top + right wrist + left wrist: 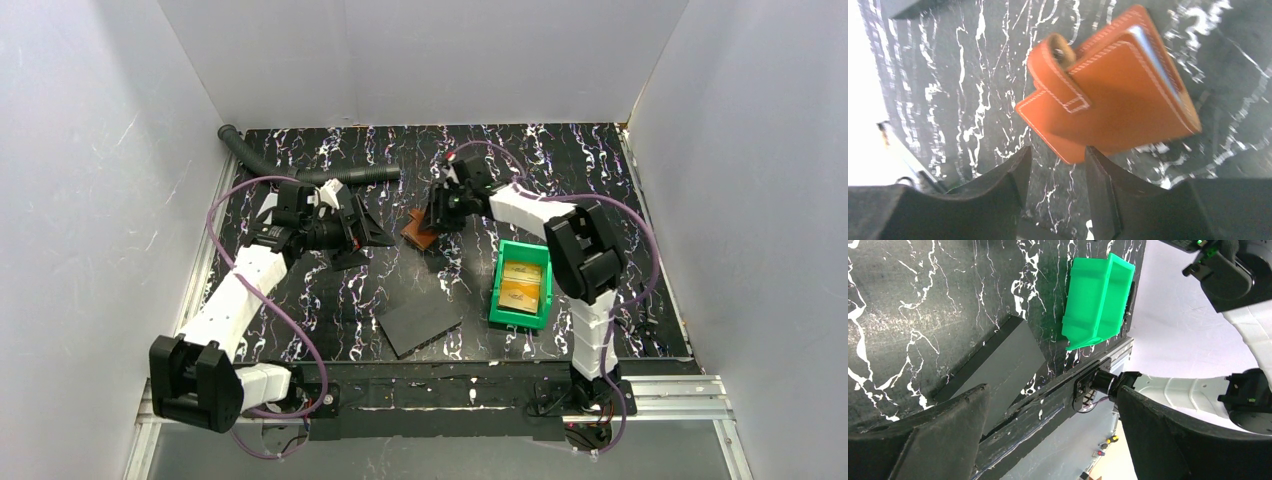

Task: Put the credit cards into the card holder
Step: Close the card holder at the center of the board.

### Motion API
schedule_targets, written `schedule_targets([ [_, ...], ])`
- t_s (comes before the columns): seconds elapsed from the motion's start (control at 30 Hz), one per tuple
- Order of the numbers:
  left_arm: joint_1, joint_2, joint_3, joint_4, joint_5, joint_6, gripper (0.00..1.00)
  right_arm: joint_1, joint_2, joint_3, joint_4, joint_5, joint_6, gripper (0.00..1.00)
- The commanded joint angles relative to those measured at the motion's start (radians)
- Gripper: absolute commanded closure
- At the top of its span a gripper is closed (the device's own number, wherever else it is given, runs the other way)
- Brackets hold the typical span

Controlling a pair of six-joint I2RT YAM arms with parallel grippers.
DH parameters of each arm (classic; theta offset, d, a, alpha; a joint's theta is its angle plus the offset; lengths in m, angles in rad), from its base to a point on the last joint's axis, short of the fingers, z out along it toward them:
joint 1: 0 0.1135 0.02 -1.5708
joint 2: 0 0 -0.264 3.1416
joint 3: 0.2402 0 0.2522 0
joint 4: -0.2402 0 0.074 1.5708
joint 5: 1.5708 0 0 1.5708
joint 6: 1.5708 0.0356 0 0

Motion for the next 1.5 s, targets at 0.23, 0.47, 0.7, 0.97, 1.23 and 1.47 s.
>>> schedule_targets([
  [0.23, 0.006, 0.027, -0.019, 0.046, 0.067, -0.025, 0.03, -0.099, -0.132, -0.191, 0.245, -0.061, 0.215, 0.54],
  [0.47, 0.006, 0.027, -0.017, 0.051, 0.071, -0.026, 0.03, -0.1, -0.127, -0.257, 0.308, 0.026, 0.356, 0.38],
  [0.7, 0.005, 0.031, -0.019, 0.054, 0.084, -0.017, 0.03, -0.089, -0.132, -0.302, 0.287, 0.128, 0.443, 0.34],
  [0.97, 0.005, 0.041, -0.021, 0.069, 0.096, -0.02, 0.03, -0.022, -0.018, -0.233, 0.309, 0.222, 0.484, 0.36],
  [1.23, 0.005, 0.029, -0.024, 0.076, 0.098, -0.024, 0.03, 0.055, 0.005, -0.241, 0.342, 0.536, 0.496, 0.47],
  [1.47, 0.006, 0.026, -0.048, 0.088, 0.09, -0.026, 0.04, 0.07, 0.057, -0.162, 0.291, 0.591, 0.367, 0.54],
])
